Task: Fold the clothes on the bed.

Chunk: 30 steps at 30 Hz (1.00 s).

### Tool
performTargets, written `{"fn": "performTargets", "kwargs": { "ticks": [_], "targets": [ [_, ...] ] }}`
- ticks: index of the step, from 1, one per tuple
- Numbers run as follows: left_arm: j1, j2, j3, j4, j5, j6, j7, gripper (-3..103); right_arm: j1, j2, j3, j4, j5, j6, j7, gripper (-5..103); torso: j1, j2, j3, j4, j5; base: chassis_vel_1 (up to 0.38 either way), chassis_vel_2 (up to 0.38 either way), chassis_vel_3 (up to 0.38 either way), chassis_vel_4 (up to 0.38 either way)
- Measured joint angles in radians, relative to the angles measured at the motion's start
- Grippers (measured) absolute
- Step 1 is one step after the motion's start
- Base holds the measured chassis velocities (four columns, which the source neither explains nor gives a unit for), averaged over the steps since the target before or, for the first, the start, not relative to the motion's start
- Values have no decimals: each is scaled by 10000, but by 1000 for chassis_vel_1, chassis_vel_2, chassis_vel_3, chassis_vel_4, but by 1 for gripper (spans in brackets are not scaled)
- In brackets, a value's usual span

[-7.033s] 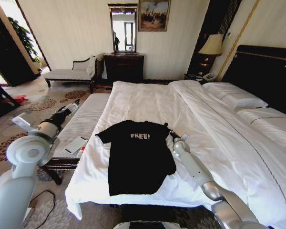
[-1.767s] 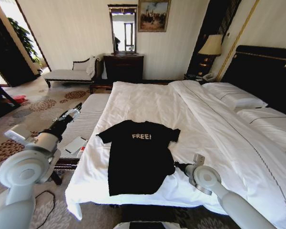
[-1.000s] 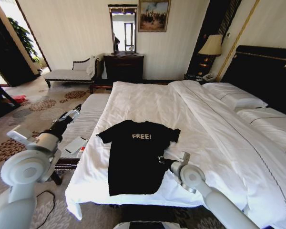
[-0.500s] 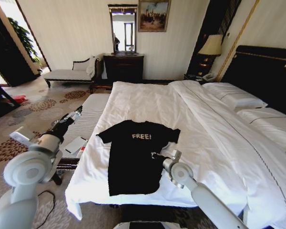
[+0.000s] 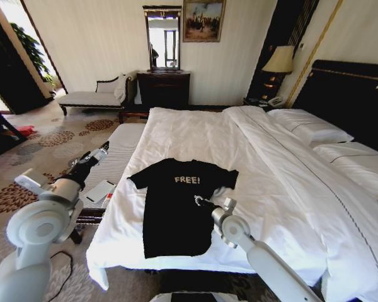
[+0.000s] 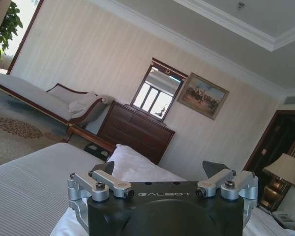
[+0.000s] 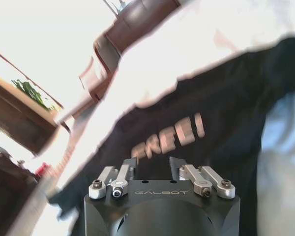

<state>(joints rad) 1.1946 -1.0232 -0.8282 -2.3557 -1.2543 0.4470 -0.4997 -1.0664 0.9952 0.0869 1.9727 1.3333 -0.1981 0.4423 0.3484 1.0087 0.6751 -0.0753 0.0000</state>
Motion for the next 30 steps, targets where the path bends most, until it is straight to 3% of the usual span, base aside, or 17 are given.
{"fn": "performTargets", "kwargs": {
  "ticks": [4,8,13,15,16,25,30],
  "targets": [
    [-2,-48,18,0,47,0,7,100,-711,-712,976,773,862,-38,364,56,0,0,-2,2,1,0,0,0,0],
    [-14,-69,8,0,48,2,9,100,-1573,-1157,1555,1181,1576,-493,905,67,-1,0,-2,-2,0,0,0,0,0],
    [-29,-165,81,12,116,5,12,100,-2216,-1123,1648,1541,2154,-1117,1667,89,-1,0,-2,1,0,0,0,0,0],
    [-28,-173,88,9,121,5,11,100,-2251,-1084,1596,1545,2167,-1183,1768,89,-1,0,-2,2,1,0,0,0,0],
    [-13,-175,92,-10,126,6,11,100,-2323,-992,1439,1538,2101,-1286,1906,97,-1,0,-2,2,0,0,0,0,0],
    [73,-62,-121,-57,68,12,14,100,-2400,-901,1145,1540,1802,-1323,1947,102,-1,0,-1,3,0,0,0,0,0],
    [9,-101,-73,7,70,12,16,100,-2636,-969,1211,1886,1821,-1292,1943,83,-1,0,0,1,-1,0,0,0,0]
  ]
}}
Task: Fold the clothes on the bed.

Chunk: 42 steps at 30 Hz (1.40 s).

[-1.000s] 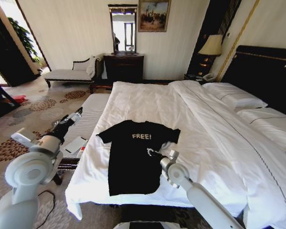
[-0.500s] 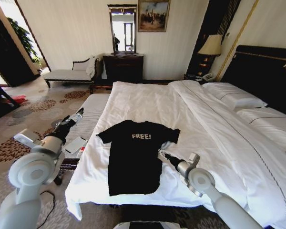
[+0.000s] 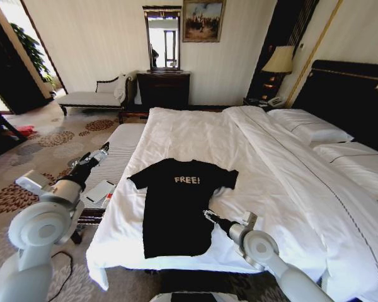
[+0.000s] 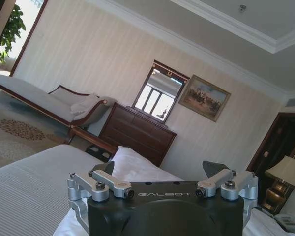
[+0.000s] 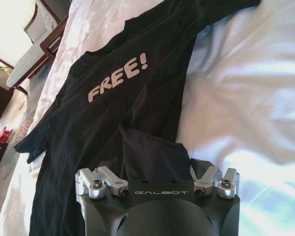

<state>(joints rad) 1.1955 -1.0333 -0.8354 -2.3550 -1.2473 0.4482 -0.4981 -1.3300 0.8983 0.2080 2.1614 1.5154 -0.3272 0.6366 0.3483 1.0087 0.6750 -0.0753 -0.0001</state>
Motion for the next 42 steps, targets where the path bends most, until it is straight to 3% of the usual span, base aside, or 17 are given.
{"fn": "performTargets", "kwargs": {
  "ticks": [2,4,7,14,16,18,19,24,31,42],
  "targets": [
    [-53,-36,83,41,30,0,2,100,-86,3,14,81,-10,7,-5,72,0,0,0,-1,0,0,0,0,0],
    [-67,-49,116,59,48,-1,2,100,-89,18,14,81,-22,10,-9,72,0,1,0,-1,0,0,0,0,0],
    [-76,-62,167,113,112,-6,3,100,-35,69,-18,-27,-86,48,-30,56,0,0,0,0,1,0,0,0,0],
    [-84,-44,156,143,117,-17,4,100,-36,19,-1,33,-163,222,-49,34,0,0,0,0,1,0,0,0,0],
    [-116,-51,156,177,122,-25,4,100,-71,-7,50,123,-178,295,-41,23,0,1,0,1,1,0,0,0,0],
    [-122,-55,159,183,127,-25,4,100,-87,-13,68,144,-182,312,-37,23,0,0,0,1,1,0,0,0,0],
    [-129,-64,169,188,140,-27,4,100,-140,-40,118,207,-190,344,-15,13,0,0,0,1,1,0,0,0,0],
    [-136,-77,179,195,153,-31,6,100,-594,-243,476,546,-187,449,220,1,0,0,0,1,2,0,0,0,0],
    [-195,-203,271,232,227,-50,17,100,-1885,-665,1410,1038,-304,769,923,0,-1,0,-1,0,2,0,0,0,0],
    [-346,-373,475,230,274,-62,24,100,-3225,-418,2343,1194,-567,1118,1951,0,0,0,-1,0,2,0,0,0,0]
  ]
}}
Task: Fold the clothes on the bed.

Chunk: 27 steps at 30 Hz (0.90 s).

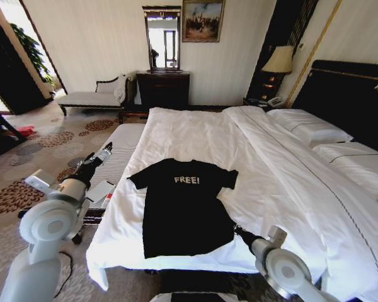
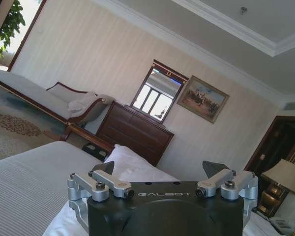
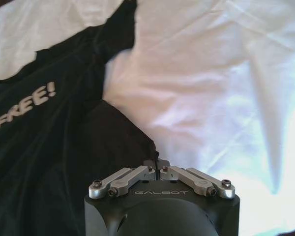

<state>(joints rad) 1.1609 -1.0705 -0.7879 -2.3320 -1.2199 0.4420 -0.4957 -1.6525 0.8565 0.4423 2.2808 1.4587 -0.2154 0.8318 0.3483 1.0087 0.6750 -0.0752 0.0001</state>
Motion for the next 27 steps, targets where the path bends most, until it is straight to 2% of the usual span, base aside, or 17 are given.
{"fn": "performTargets", "kwargs": {
  "ticks": [10,21,22,23,27],
  "targets": [
    [-8,11,-62,-96,-65,-10,5,100,-771,216,-110,51,-497,243,1192,0,0,0,1,1,-1,0,0,0,0],
    [96,-4,-130,-208,-77,-13,9,100,-1117,429,-237,387,-936,267,1543,-2,0,0,1,-1,-1,0,0,0,0],
    [129,5,-169,-230,-77,-13,9,100,-1069,429,-194,480,-999,241,1547,3,0,0,0,-3,-2,0,0,0,0],
    [129,5,-169,-230,-77,-13,9,100,-1069,429,-194,480,-999,241,1547,3,0,0,0,-3,-2,0,0,0,0],
    [257,88,-371,-324,-120,-13,10,100,-298,350,395,772,-1403,241,1423,25,0,0,0,-2,-1,0,0,0,0]
  ]
}}
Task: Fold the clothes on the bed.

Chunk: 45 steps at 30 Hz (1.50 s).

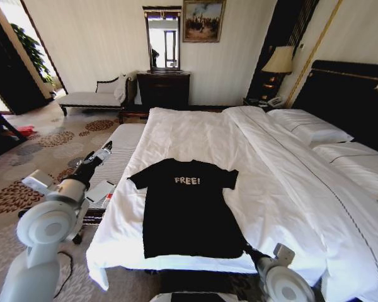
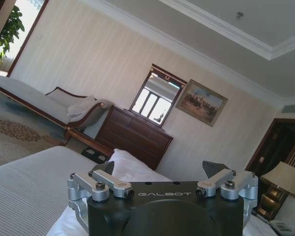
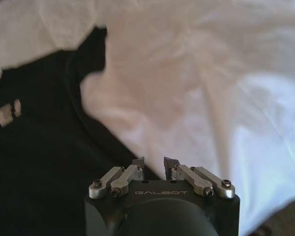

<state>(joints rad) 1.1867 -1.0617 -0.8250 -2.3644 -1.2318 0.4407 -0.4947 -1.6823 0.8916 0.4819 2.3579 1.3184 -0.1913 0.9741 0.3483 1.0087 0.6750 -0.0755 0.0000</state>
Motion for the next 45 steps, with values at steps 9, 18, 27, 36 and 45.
{"fn": "performTargets", "kwargs": {
  "ticks": [9,18,27,36,45],
  "targets": [
    [119,40,-843,-140,-704,96,-229,100,2233,-828,897,-1296,-64,-211,-2917,51,1,-2,1,1,1,0,0,0,0],
    [484,60,-1978,-268,-1306,255,-574,100,5949,-583,-978,-4681,613,-992,-5233,84,1,-2,2,7,-1,0,0,0,0],
    [567,291,-2707,-613,-1955,407,-937,100,8535,68,-2393,-7408,1271,-1221,-5489,100,3,-2,2,5,-1,0,0,0,0],
    [556,86,-2506,-688,-1829,466,-987,100,9449,448,-2724,-9032,1353,-1295,-5701,95,3,-2,2,1,0,0,0,0,0],
    [467,246,-2522,-518,-1789,469,-987,100,10077,919,-2860,-10314,843,-1291,-6067,71,1,-2,1,2,0,0,0,0,0]
  ]
}}
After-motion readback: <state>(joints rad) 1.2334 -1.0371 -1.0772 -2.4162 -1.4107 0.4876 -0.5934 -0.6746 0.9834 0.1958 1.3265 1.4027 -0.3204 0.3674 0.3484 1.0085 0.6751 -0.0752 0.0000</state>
